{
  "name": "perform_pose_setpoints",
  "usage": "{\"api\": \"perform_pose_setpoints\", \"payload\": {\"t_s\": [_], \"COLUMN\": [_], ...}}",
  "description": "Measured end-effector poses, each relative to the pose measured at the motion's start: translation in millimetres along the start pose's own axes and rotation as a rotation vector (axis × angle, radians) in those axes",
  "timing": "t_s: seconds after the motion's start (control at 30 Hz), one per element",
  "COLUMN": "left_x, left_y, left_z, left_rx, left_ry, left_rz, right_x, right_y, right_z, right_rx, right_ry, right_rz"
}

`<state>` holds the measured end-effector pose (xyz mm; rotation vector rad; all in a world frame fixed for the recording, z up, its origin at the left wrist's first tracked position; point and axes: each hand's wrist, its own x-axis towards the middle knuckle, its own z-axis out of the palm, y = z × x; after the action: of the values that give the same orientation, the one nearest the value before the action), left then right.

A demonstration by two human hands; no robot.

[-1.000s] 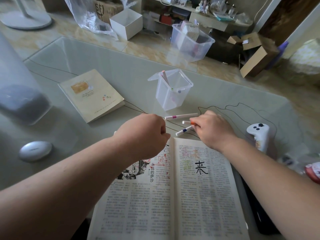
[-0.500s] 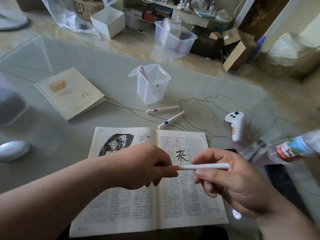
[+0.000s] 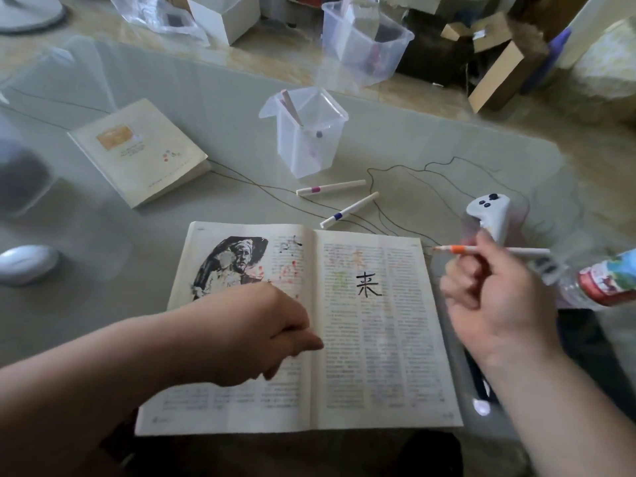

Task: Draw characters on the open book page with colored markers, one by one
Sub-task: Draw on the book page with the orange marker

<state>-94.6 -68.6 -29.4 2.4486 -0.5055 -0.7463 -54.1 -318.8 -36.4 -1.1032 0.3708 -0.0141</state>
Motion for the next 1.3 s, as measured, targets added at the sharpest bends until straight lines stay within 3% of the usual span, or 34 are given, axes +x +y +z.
{"api": "perform_pose_setpoints", "payload": {"t_s": [0.1,0.2,0.3,0.77,0.97,1.17,1.3], "left_x": [3.4,10.0,16.6,28.1,29.9,25.8,27.4], "left_y": [-15.2,-16.1,-13.4,-2.6,-5.1,-12.8,-10.1], "left_z": [7.4,18.7,23.9,12.0,12.2,10.6,9.5], "left_rx": [0.115,0.309,0.414,0.361,0.345,0.211,0.204], "left_ry": [0.095,-0.048,-0.183,-0.304,-0.257,-0.163,-0.169], "left_rz": [0.109,0.140,0.077,-0.015,0.009,0.039,0.026], "right_x": [24.0,14.1,4.4,-2.8,5.1,-5.8,-7.9], "right_y": [-2.5,37.6,55.0,61.5,57.6,52.0,53.1], "right_z": [-14.2,-10.0,-4.6,2.6,-1.7,-2.2,0.6], "right_rx": [-0.350,-0.768,-0.936,-1.092,-1.094,-1.070,-1.109], "right_ry": [0.039,-0.131,-0.222,-0.342,-0.215,-0.434,-0.449], "right_rz": [-0.192,-0.187,-0.147,-0.269,-0.232,-0.217,-0.211]}}
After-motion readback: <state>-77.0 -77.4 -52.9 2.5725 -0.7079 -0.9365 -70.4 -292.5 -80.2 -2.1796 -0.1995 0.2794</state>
